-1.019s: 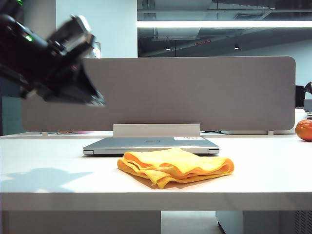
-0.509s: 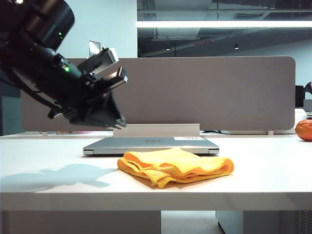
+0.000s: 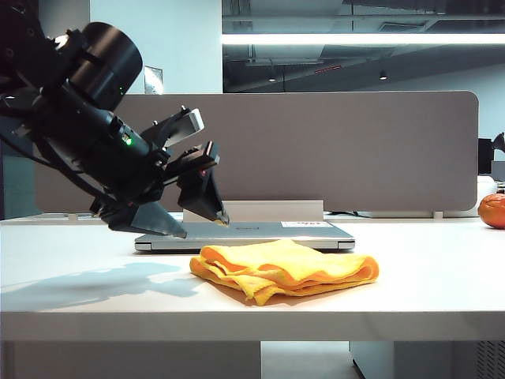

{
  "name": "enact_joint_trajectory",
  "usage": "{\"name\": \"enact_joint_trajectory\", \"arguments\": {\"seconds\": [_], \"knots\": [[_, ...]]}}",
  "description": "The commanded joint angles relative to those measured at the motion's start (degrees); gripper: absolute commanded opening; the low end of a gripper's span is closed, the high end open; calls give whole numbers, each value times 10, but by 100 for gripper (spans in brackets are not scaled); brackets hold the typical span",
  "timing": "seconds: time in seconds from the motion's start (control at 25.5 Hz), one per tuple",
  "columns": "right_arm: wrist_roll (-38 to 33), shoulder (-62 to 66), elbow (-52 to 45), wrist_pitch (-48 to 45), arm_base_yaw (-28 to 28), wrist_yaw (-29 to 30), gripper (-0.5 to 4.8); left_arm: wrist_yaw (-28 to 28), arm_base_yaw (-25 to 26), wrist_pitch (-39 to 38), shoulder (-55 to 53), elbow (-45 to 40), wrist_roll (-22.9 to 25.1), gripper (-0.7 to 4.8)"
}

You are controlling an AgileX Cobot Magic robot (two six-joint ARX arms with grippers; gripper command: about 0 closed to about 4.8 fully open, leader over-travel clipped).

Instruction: Pick up the yellow rag and put it over the laptop.

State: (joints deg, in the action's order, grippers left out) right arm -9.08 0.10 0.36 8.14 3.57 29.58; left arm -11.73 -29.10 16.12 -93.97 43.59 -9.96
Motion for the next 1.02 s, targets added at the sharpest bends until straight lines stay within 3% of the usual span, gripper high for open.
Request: {"name": "enact_joint_trajectory", "arguments": {"seconds": [0.04, 0.59, 0.67, 0.71, 0.74, 0.78, 0.86, 1.02], "knots": [[-1, -1, -2, -4, 0, -1, -1, 1, -1, 12, -6, 3, 0, 355], [-1, -1, -2, -4, 0, -1, -1, 18, -47, 22, -69, 6, -16, 339], [-1, -1, -2, -4, 0, -1, -1, 30, -60, 31, -75, 6, -16, 289], [-1, -1, -2, -4, 0, -1, -1, 31, -65, 34, -75, 6, -16, 218], [-1, -1, -2, -4, 0, -1, -1, 30, -73, 48, -75, 6, -11, 71], [-1, -1, -2, -4, 0, -1, -1, 29, -76, 59, -75, 6, -10, 30], [-1, -1, -2, -4, 0, -1, -1, 26, -79, 92, -75, 6, -10, -6], [-1, -1, -2, -4, 0, -1, -1, 1, -78, 160, -72, 9, -14, -5]]}}
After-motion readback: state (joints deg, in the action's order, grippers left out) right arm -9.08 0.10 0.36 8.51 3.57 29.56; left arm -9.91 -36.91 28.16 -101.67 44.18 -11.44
